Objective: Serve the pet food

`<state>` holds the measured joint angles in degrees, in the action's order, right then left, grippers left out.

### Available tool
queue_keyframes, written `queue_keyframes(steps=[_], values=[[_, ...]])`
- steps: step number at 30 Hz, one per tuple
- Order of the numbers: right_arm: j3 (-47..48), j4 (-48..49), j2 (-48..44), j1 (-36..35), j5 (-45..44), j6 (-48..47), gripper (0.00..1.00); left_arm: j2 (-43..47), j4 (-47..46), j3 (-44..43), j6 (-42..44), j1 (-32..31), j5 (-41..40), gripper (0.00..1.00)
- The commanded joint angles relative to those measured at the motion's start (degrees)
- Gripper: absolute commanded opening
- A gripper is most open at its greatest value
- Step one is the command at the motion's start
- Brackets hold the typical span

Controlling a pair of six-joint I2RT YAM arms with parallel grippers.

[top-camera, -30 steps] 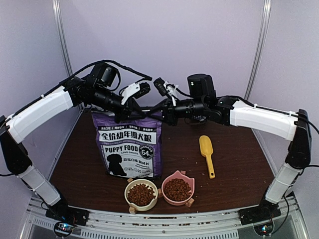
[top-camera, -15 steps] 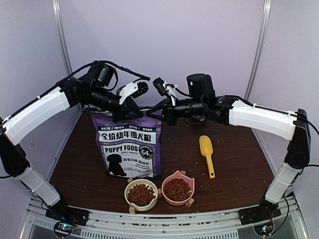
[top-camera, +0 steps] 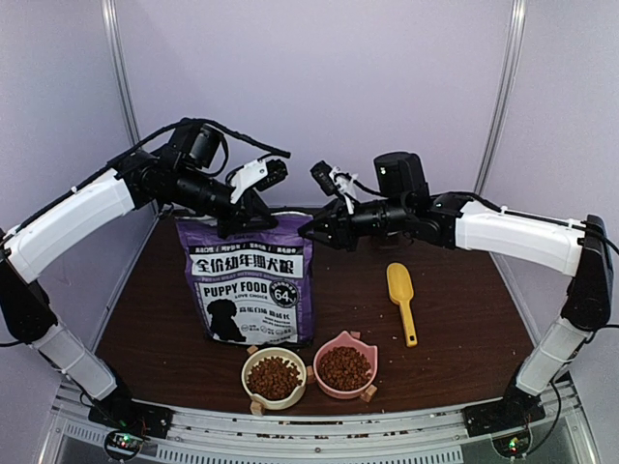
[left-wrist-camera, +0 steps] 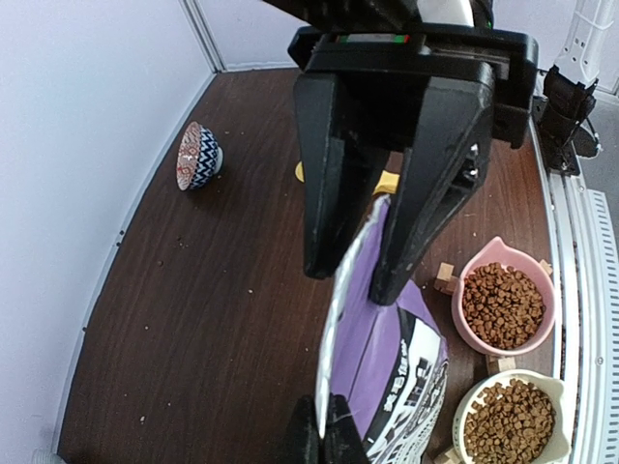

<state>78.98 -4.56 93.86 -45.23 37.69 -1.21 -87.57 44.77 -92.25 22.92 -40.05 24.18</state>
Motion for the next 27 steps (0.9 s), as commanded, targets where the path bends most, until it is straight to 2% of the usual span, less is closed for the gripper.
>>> queue_keyframes(steps=[1,6,12,15,17,18,20,23,27], values=[[0.62,1.18,-1.87,0.31,0.27,0.36,0.31,-0.09,-0.74,-1.12,-0.32,0.59,1.07,0.00],[2.14,2.43,-0.87,0.31,1.75,1.36,0.34,-0.29,-0.73,-1.66,-0.60,0.58,1.56,0.00],[2.39,3.19,-0.96,0.30,2.27,1.91,0.29,-0.41,-0.71,-1.62,-0.77,0.51,1.82,0.00],[2.68,3.14,-0.86,0.31,2.36,1.98,0.18,-0.54,-0.74,-1.86,-0.83,0.57,2.21,0.00],[2.80,3.10,-0.79,0.27,2.54,2.08,0.03,-0.72,-0.74,-2.11,-0.92,0.52,2.51,0.00],[2.79,3.13,-0.69,0.27,2.75,2.11,0.00,-0.83,-0.72,-2.26,-1.01,0.49,2.67,0.01],[2.80,3.26,-0.67,0.31,3.41,2.28,0.00,-1.21,-0.70,-2.47,-1.16,0.50,3.08,0.14],[2.82,3.22,-0.77,0.30,4.15,2.15,0.00,-2.74,-0.73,-3.57,-1.70,0.35,4.44,0.26],[2.59,3.19,-0.86,0.21,4.43,2.17,0.00,-5.14,-0.74,-5.91,-2.09,-0.17,6.16,0.30]])
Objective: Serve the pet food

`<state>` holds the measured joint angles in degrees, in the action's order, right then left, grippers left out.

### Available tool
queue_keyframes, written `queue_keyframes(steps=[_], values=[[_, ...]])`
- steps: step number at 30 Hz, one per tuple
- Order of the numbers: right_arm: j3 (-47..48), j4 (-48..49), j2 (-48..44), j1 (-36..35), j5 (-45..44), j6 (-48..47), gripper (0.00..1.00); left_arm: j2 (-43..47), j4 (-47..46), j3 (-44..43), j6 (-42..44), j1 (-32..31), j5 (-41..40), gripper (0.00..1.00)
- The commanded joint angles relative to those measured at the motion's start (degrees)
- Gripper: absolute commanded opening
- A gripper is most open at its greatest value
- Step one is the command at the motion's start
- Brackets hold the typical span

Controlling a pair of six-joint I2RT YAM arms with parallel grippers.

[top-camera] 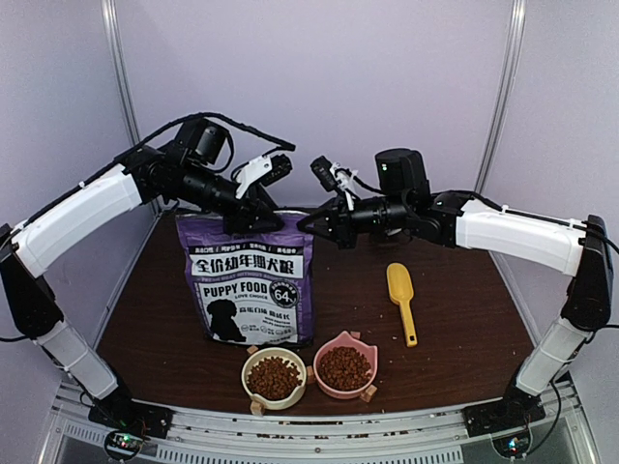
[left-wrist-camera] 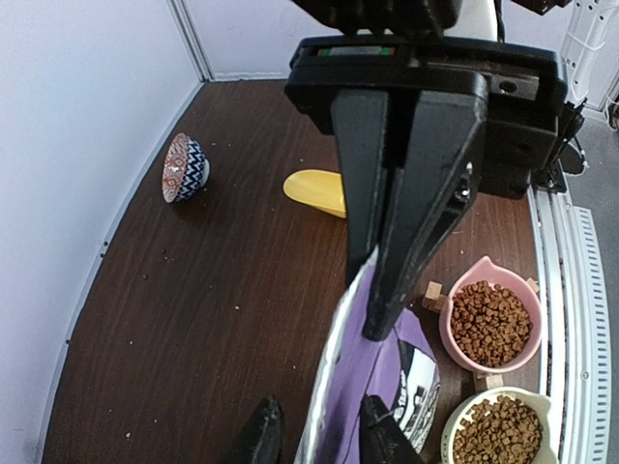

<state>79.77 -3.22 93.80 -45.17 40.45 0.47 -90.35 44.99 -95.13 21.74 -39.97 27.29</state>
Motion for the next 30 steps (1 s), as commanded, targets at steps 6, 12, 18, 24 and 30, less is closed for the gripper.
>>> queue_keyframes(steps=[6,12,18,24,30], values=[[1.80,1.53,-0.86,0.16,1.70,0.21,0.00,-4.95,-0.80,-6.02,-1.08,-0.88,4.82,0.22],[1.71,1.29,-0.90,0.23,1.48,-0.29,0.00,-5.89,0.12,-6.47,-0.69,-1.08,6.61,0.00],[1.43,1.35,-1.22,0.23,0.82,-0.47,0.00,-5.21,3.14,-6.64,0.74,-1.08,4.38,0.00],[0.87,1.61,-1.92,0.35,0.12,-0.55,0.00,-2.03,3.89,-4.72,1.80,-0.55,-2.46,0.21],[0.33,2.05,-2.36,0.43,-0.14,-0.38,0.00,0.49,4.00,-2.17,2.12,1.01,-4.92,0.00]])
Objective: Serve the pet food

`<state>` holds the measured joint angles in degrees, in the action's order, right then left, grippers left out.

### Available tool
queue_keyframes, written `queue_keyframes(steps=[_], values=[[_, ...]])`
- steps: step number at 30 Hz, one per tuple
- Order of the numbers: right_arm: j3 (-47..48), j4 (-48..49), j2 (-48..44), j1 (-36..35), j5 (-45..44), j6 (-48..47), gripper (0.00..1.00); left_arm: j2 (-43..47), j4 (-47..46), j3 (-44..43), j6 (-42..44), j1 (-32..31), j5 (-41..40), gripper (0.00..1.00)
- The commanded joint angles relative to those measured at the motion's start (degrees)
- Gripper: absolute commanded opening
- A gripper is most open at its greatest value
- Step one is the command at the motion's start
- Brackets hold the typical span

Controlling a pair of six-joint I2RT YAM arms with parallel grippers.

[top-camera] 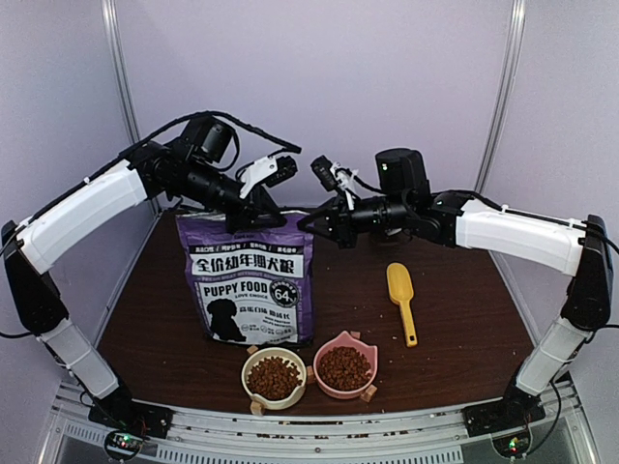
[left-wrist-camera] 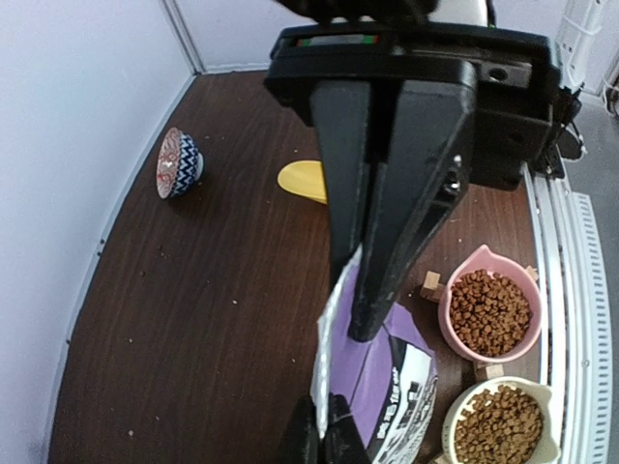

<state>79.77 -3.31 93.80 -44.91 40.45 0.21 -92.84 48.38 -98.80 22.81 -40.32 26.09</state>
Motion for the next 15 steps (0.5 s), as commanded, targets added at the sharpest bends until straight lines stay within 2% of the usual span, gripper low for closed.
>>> queue_keyframes(steps=[1,4,6,8,9,11,15], values=[[0.25,2.13,-2.44,0.16,-0.22,-0.12,0.00,3.15,0.83,1.73,1.14,1.40,-3.91,0.00],[0.19,2.02,-2.67,0.12,-0.50,-0.05,0.00,3.61,1.44,2.18,1.20,1.47,-4.57,0.00],[0.19,1.95,-2.83,0.15,-0.62,-0.03,0.00,3.94,1.63,2.58,1.10,1.47,-5.73,0.13],[0.10,1.98,-3.19,0.17,-0.63,0.06,0.00,4.45,1.63,3.05,1.18,1.55,-6.81,0.17],[0.00,2.06,-3.37,0.17,-0.75,0.05,0.00,4.72,1.67,3.28,1.26,1.59,-7.17,0.16],[-0.13,2.02,-3.64,0.13,-0.91,0.06,0.00,5.12,1.63,3.51,1.35,1.72,-7.45,0.02],[-0.26,1.76,-4.17,0.17,-1.20,0.06,0.00,5.51,1.63,4.16,1.43,2.01,-7.81,0.00]])
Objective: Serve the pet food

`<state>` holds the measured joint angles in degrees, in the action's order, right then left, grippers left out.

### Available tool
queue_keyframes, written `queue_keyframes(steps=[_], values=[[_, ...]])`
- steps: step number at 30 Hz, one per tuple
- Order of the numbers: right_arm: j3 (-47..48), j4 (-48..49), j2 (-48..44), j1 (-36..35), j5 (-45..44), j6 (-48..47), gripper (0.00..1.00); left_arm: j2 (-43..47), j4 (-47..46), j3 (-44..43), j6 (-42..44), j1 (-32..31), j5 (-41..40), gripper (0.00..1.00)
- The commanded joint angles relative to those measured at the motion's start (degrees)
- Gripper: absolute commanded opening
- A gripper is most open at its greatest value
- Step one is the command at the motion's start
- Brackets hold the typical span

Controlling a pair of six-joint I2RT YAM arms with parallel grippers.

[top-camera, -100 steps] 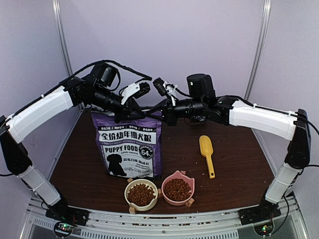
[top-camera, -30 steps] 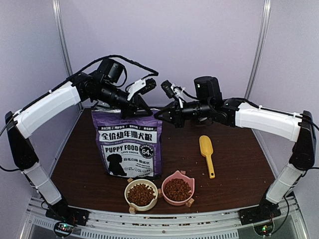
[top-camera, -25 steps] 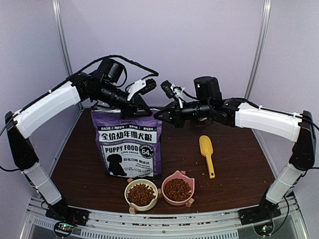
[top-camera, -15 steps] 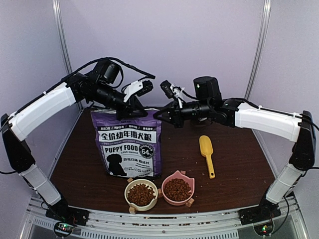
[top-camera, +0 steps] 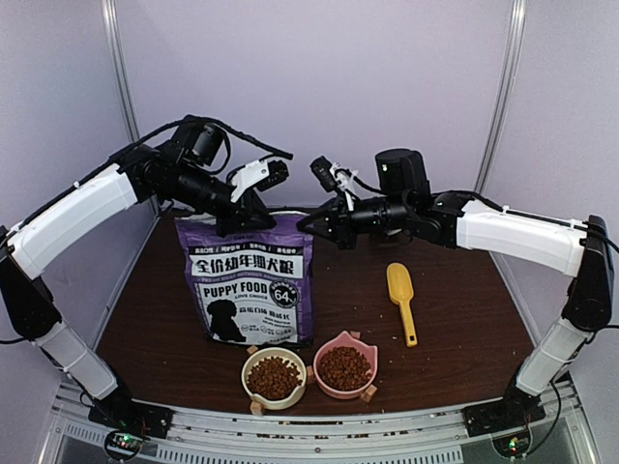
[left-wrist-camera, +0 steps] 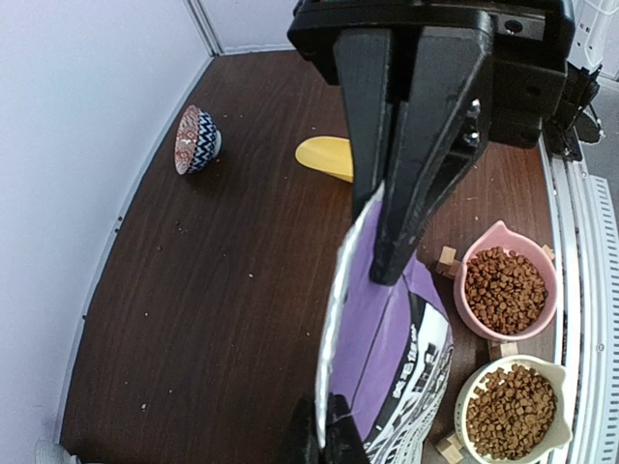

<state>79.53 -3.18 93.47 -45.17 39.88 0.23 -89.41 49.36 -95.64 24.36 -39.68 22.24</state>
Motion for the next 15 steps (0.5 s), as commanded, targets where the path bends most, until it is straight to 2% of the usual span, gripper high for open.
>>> queue_keyframes(steps=[1,5,7,9,14,15], values=[[-0.07,1.59,-3.93,0.43,-0.72,-0.01,0.00,2.17,0.67,1.12,-0.15,1.44,-4.27,0.00],[-0.42,1.59,-4.57,0.42,-1.01,0.03,0.00,2.79,0.65,1.88,-0.19,1.71,-6.35,0.12],[-0.46,1.46,-4.75,0.43,-1.11,0.06,0.00,3.21,0.65,2.32,-0.19,1.82,-7.01,0.11],[-0.53,1.43,-4.93,0.43,-1.15,0.03,0.00,3.62,0.54,2.74,-0.11,1.97,-7.35,0.00],[-0.81,1.48,-5.43,0.39,-1.45,0.13,0.00,4.69,-0.31,4.00,-0.23,2.46,-8.27,0.00],[-0.90,1.47,-5.53,0.41,-1.51,0.14,0.00,4.87,-0.28,4.17,-0.34,2.68,-8.87,0.09]])
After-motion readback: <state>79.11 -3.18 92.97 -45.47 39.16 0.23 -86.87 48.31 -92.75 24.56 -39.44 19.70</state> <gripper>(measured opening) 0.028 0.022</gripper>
